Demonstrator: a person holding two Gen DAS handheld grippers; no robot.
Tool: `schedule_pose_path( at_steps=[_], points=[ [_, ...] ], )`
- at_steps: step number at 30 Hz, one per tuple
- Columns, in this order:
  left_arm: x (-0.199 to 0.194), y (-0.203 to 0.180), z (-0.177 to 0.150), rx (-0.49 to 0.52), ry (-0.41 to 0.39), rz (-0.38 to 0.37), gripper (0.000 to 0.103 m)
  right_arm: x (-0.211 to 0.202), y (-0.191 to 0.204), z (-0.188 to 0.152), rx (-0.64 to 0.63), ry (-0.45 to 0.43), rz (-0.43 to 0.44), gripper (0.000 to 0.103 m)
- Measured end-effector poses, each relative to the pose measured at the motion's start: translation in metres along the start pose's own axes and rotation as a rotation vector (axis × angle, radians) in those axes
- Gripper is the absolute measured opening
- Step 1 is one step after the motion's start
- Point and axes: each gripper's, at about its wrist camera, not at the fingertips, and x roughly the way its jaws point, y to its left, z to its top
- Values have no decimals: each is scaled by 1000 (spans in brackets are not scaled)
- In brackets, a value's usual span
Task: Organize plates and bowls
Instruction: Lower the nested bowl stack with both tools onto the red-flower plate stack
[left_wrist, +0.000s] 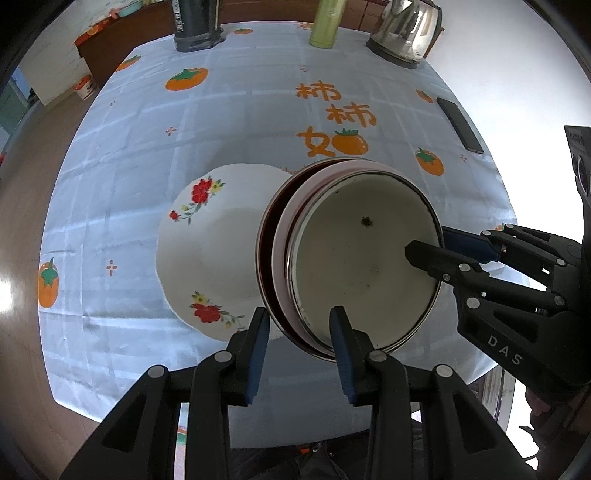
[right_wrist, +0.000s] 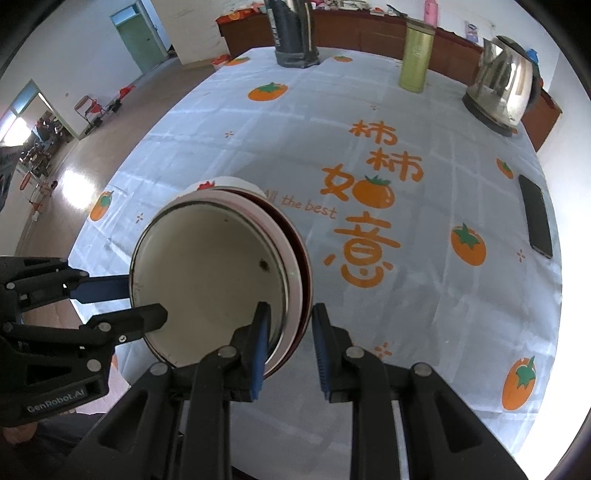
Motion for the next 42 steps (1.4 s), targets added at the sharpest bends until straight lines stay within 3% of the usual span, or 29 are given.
schedule_pose_path(
  at_steps=[42],
  points=[
    [4, 61, -1, -82, 28, 17, 36, 33, 50, 30, -81, 51, 26, 23]
  ],
)
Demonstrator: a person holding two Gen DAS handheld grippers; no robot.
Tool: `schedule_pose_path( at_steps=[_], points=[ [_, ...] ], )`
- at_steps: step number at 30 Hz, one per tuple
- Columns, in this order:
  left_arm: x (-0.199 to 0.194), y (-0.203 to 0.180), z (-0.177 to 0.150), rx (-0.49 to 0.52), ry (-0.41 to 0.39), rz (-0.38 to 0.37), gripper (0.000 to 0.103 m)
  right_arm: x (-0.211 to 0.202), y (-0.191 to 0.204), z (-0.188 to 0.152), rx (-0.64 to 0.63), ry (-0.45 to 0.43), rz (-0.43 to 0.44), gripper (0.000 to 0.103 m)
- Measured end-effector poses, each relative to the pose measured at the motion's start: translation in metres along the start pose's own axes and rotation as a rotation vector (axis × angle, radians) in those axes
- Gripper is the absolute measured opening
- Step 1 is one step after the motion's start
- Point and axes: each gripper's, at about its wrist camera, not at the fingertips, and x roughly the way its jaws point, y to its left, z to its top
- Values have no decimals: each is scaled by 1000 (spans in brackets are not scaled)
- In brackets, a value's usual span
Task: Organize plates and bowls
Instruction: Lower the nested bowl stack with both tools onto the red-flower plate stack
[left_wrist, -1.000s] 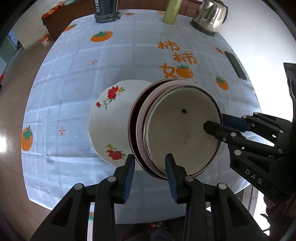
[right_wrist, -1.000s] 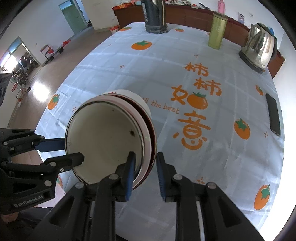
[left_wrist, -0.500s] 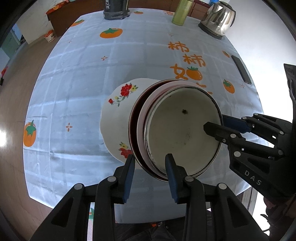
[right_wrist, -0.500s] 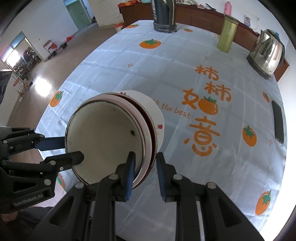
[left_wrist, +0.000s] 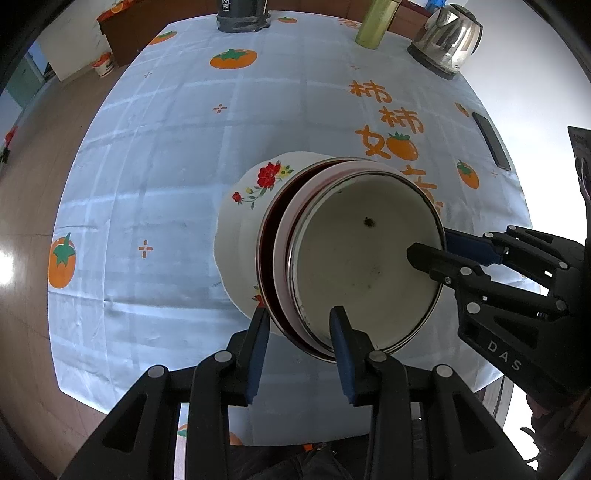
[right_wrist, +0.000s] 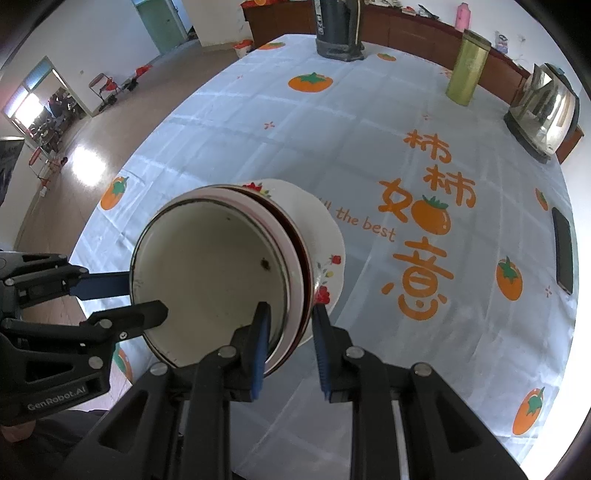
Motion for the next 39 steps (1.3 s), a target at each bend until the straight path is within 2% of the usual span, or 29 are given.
schedule_pose_path(
  at_steps=[26, 39],
  points=[
    [19, 8, 14, 3, 48, -20, 36, 15, -2, 14, -6, 42, -18, 23],
    [34, 10, 20, 2, 105, -39, 36, 25, -5, 20, -14, 68, -23, 23]
  ],
)
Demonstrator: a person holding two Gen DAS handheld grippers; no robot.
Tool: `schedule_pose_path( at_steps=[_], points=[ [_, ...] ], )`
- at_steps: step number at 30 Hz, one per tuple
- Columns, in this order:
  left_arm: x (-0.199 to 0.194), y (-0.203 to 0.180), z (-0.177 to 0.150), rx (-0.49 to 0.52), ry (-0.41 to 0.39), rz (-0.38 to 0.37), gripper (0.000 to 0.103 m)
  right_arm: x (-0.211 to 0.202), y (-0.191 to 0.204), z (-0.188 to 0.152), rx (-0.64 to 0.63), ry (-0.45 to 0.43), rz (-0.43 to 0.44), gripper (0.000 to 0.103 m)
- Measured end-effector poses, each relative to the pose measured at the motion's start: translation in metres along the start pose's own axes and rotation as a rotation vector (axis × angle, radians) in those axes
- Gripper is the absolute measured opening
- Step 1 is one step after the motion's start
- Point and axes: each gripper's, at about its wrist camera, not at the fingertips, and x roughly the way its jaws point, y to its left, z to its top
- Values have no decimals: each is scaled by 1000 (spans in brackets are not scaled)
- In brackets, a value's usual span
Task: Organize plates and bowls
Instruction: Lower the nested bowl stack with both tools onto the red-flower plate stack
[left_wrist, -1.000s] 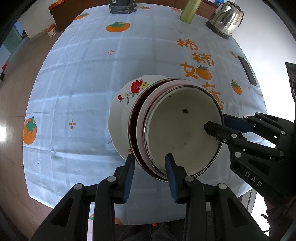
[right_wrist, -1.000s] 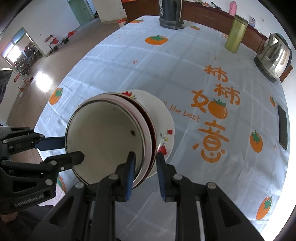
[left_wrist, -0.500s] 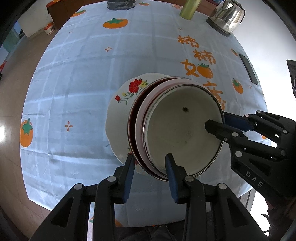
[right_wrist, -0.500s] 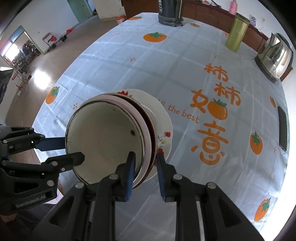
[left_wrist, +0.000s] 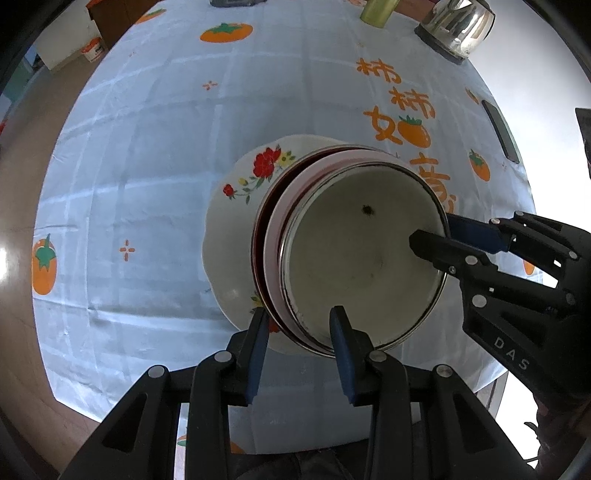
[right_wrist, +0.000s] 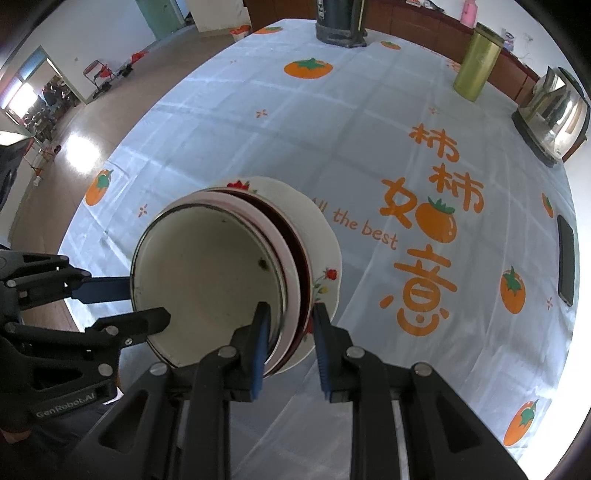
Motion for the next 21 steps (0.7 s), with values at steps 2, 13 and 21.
schedule_pose_path(
  at_steps=[2, 13, 21],
  points=[
    [4, 1, 0, -9, 16, -16, 36, 2, -1, 1, 2, 5, 0, 24],
    [3, 6, 6, -31, 8, -44, 41, 8, -4, 4, 10, 1, 9, 26],
    [-1, 10, 8, -53, -9, -71, 48, 12, -7, 5, 38, 3, 44, 43]
  ],
)
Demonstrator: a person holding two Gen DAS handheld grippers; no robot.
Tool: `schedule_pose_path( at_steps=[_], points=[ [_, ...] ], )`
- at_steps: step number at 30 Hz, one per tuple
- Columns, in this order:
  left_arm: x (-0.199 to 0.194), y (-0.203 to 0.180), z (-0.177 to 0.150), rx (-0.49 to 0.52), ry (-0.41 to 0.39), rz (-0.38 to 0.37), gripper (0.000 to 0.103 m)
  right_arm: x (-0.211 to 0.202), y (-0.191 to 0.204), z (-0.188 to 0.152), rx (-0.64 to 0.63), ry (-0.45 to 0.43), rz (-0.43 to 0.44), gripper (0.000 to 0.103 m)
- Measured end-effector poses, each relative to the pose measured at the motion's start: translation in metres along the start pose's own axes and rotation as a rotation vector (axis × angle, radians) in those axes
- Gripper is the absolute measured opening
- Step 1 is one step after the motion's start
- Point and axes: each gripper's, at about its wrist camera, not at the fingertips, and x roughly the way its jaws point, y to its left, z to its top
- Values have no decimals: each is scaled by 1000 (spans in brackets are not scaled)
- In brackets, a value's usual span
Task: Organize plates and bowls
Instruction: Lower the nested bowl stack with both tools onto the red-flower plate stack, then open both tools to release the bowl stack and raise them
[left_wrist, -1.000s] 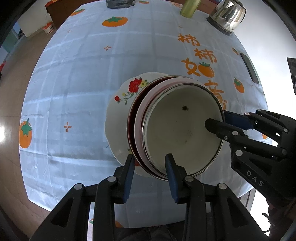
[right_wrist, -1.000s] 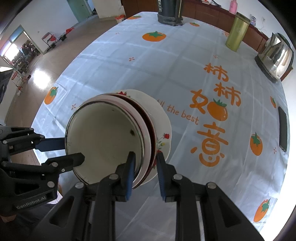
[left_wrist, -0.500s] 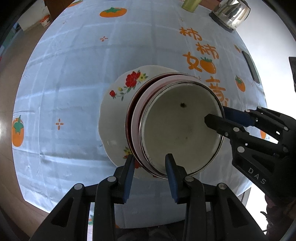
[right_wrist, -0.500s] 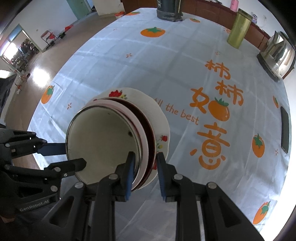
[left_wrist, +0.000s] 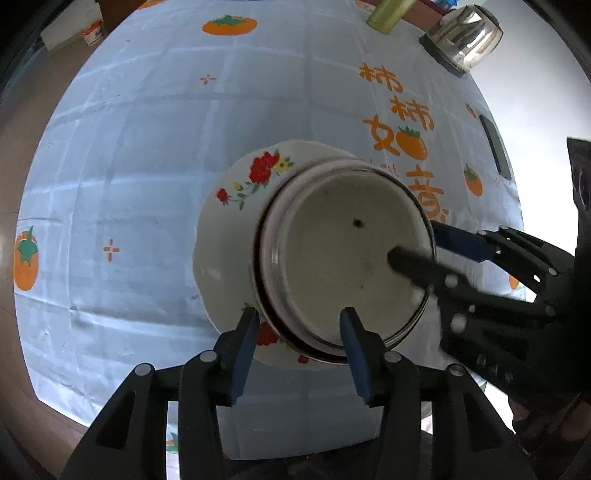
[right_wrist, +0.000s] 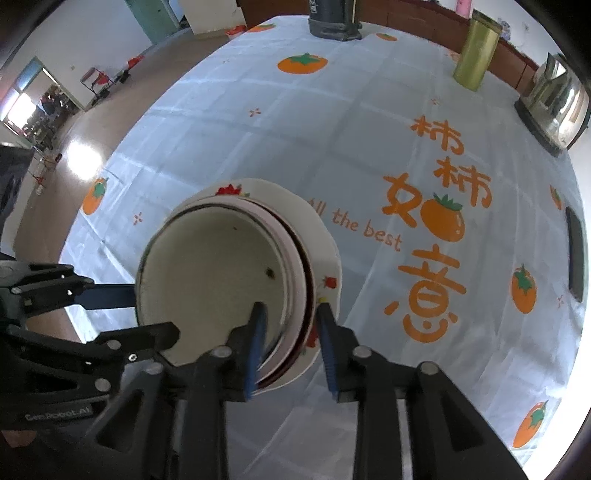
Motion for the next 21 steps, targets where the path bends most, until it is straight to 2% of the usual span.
schedule_pose_path(
  at_steps=[1, 2, 7, 10, 13, 18, 21],
  points=[
    [-3, 1, 0, 1, -13, 8, 48, -1, 1, 0, -1, -8, -2, 55],
    [-5, 1, 0, 1, -25, 18, 49, -3, 2, 0, -4, -19, -13, 59],
    [-26, 0, -3, 30, -111, 73, 49, -15, 1, 0, 4, -57, -34, 60],
    [-39, -5, -5, 54, -168, 106, 49, -31, 1, -1, 17, -116, -26, 63],
    [-59, -12, -6, 84, -254, 143, 49, -53, 5, -3, 15, -206, -59, 64],
    [-88, -20, -7, 107, -381, 180, 49, -98, 11, -9, 26, -413, -141, 68],
    [-104, -26, -11, 120, -456, 198, 49, -123, 16, -14, 19, -528, -196, 74]
  ],
)
